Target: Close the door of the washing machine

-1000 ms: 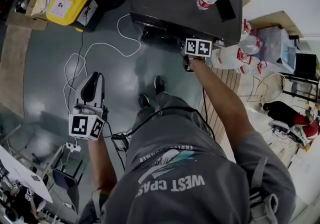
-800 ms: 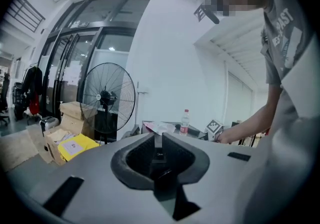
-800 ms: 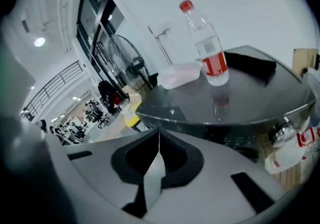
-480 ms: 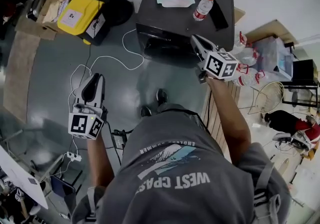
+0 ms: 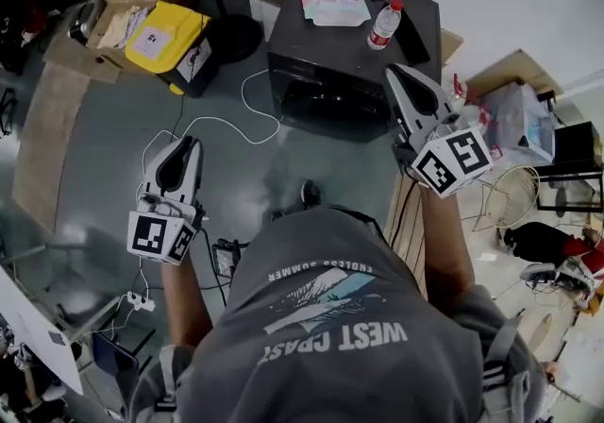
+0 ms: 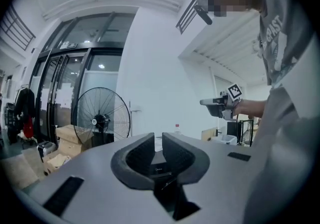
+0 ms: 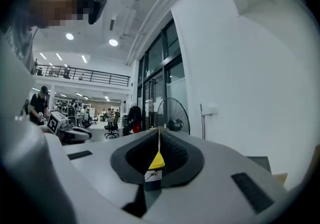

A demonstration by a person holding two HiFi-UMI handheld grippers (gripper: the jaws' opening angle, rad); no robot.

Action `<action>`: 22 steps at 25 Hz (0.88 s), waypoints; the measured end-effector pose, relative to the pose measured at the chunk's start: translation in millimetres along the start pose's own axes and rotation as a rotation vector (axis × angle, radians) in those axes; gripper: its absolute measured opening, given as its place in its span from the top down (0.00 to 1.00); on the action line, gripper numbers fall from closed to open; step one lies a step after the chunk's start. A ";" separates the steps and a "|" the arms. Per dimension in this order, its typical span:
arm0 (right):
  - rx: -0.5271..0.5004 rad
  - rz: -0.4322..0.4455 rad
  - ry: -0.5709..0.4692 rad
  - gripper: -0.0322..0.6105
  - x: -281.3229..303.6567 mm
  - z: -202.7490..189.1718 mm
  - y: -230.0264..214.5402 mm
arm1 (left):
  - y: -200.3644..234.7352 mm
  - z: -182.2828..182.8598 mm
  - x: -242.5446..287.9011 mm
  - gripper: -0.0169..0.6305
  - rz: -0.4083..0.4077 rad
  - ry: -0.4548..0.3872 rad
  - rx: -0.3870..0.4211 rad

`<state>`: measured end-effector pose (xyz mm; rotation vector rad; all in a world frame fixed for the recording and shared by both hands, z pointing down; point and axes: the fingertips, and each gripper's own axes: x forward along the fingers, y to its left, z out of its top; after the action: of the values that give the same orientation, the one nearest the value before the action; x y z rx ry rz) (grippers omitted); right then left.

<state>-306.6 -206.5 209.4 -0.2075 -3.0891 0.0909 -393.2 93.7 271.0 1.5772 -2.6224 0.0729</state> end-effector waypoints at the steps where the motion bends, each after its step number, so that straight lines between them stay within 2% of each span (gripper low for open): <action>1: -0.014 0.012 -0.015 0.90 -4.2 9.9 7.2 | -1.4 2.4 -2.2 0.88 -0.004 0.000 0.013; 7: -0.088 0.028 -0.078 0.90 -30.8 53.0 41.8 | -7.2 10.7 -12.3 0.88 -0.027 -0.013 0.052; 11: -0.189 -0.003 -0.049 0.91 -38.7 60.7 56.1 | -8.8 11.8 -16.7 0.88 -0.046 -0.018 0.063; 22: -0.168 0.019 -0.029 0.91 -32.6 53.1 76.6 | -1.6 3.7 -30.9 0.88 -0.055 -0.009 0.060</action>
<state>-266.7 -138.0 150.4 -0.2436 -3.1238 -0.1672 -377.5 119.8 264.5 1.6705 -2.6056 0.1424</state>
